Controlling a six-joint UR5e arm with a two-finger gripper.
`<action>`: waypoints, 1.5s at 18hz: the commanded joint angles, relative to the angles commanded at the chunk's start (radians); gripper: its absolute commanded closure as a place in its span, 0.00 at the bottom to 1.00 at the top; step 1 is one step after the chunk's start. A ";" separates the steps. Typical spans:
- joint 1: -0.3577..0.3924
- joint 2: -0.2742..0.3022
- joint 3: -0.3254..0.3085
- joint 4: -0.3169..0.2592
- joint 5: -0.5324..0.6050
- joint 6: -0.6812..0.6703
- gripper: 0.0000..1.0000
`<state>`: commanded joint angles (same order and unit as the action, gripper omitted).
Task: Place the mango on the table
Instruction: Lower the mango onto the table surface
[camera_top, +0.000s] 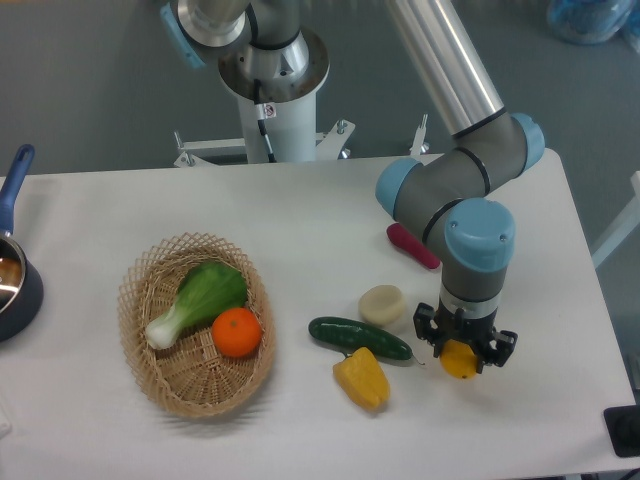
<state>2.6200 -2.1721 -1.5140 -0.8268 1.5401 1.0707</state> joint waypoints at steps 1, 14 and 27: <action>0.000 0.006 -0.006 0.000 0.000 0.000 0.49; -0.003 0.011 -0.037 -0.002 0.002 -0.014 0.46; -0.009 0.014 -0.052 -0.002 0.002 -0.015 0.32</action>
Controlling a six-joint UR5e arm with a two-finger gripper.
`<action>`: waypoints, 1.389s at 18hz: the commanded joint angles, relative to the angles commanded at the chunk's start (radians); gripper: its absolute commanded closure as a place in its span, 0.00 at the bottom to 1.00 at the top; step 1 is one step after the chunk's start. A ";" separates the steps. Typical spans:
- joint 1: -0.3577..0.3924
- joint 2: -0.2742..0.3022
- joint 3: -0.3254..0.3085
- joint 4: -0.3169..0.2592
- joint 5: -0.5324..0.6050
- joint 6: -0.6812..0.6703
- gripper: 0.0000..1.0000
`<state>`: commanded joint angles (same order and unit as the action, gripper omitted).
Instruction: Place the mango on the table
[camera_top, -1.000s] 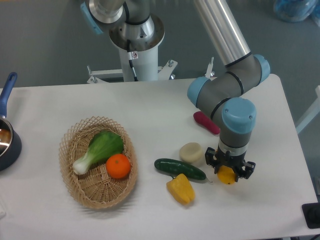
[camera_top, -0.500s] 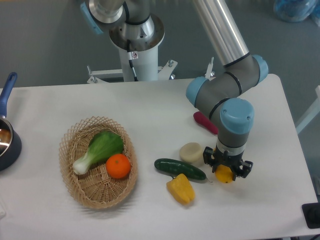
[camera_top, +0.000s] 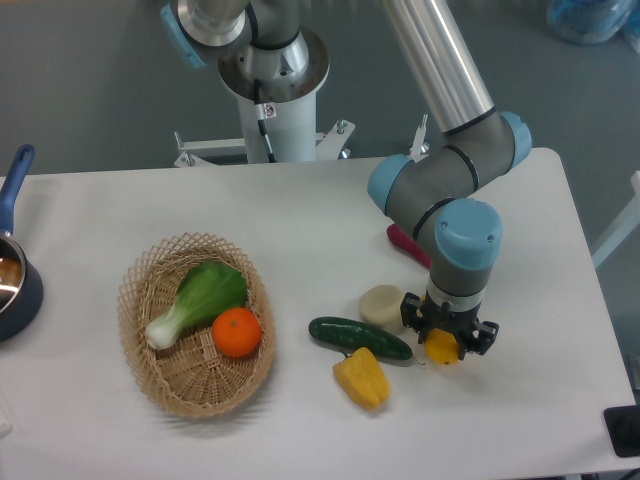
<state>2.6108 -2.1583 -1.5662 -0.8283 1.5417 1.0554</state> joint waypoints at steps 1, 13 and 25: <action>0.000 0.002 0.008 0.000 0.000 0.002 0.18; -0.012 0.083 0.198 -0.002 -0.020 -0.005 0.00; 0.199 0.253 0.222 -0.175 -0.101 0.342 0.00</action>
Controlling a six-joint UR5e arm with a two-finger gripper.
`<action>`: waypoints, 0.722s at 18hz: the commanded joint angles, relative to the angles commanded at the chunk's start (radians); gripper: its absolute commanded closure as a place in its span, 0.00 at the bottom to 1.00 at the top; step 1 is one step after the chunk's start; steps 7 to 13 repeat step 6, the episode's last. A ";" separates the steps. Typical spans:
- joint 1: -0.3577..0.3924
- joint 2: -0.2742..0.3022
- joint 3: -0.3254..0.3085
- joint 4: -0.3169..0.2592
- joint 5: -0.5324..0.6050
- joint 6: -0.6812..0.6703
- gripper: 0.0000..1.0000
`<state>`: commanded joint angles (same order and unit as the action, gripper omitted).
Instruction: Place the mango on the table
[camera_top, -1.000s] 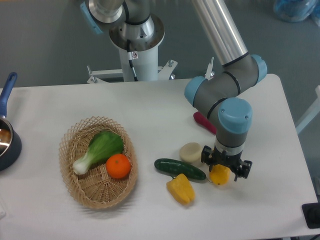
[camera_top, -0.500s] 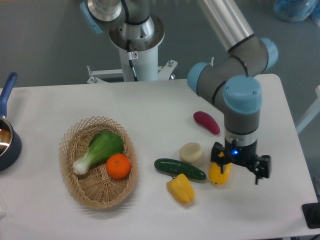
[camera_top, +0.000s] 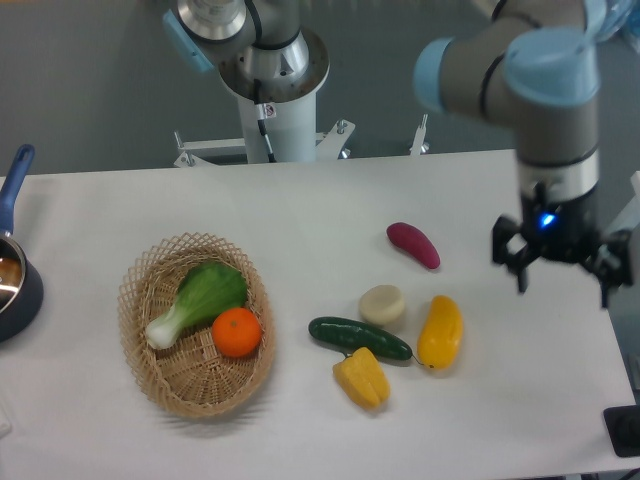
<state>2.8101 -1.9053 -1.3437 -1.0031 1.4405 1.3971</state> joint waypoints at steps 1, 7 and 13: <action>0.023 0.017 -0.009 -0.017 -0.003 0.040 0.00; 0.077 0.055 -0.051 -0.028 -0.038 0.135 0.00; 0.077 0.055 -0.051 -0.028 -0.038 0.135 0.00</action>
